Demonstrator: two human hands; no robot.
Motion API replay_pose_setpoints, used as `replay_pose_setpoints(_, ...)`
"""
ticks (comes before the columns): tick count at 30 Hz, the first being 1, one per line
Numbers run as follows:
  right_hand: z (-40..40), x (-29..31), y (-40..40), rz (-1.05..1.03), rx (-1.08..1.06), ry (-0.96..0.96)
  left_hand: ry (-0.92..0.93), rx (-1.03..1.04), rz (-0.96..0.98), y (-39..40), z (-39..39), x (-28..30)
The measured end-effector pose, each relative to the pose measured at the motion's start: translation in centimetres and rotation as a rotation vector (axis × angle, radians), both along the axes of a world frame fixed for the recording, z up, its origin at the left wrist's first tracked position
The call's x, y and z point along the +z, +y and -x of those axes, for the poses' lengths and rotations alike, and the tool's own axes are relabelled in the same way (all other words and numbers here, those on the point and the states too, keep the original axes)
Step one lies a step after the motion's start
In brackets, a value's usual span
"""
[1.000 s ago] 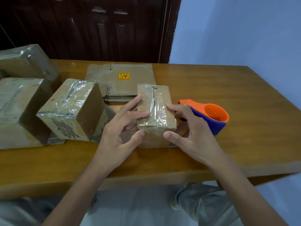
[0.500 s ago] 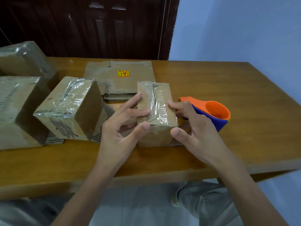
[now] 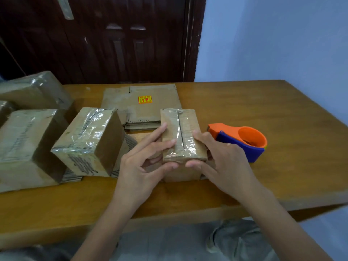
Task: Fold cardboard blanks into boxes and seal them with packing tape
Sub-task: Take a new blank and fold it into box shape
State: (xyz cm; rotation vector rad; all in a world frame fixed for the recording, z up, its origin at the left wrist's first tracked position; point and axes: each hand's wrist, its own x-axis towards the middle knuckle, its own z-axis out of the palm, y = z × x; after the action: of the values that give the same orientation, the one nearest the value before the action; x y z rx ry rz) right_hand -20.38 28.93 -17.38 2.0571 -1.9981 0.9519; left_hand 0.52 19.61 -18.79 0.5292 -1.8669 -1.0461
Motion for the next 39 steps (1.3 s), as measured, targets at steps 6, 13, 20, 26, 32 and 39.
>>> replay_pose_setpoints(6, 0.1, -0.1, 0.7, -0.077, 0.042, -0.047, 0.025, -0.004, -0.101, 0.4, 0.0, 0.2)
replay_pose_setpoints(13, -1.4, -0.6, 1.5, -0.102, -0.051, -0.152, -0.063, 0.054, -0.033, 0.9, -0.1, -0.2)
replay_pose_setpoints(20, -0.2, 0.2, 1.9, 0.034, -0.268, -0.318, -0.411, 0.31, 0.376, 5.0, -0.6, 0.5)
replay_pose_setpoints(26, -1.2, 1.8, 1.0, 0.091, -0.327, -0.282, -0.47, 0.296, 0.547, 7.8, 2.9, 3.1)
replay_pose_setpoints(32, 0.6, 3.3, -1.4, -0.047, -0.231, -0.254, -0.497, 0.162, 0.456, 1.5, -0.4, 5.2)
replay_pose_setpoints(39, 2.9, 4.5, -4.9, -0.144, -0.047, -0.204, -0.648, 0.06, 0.561, -0.3, -2.1, 3.4)
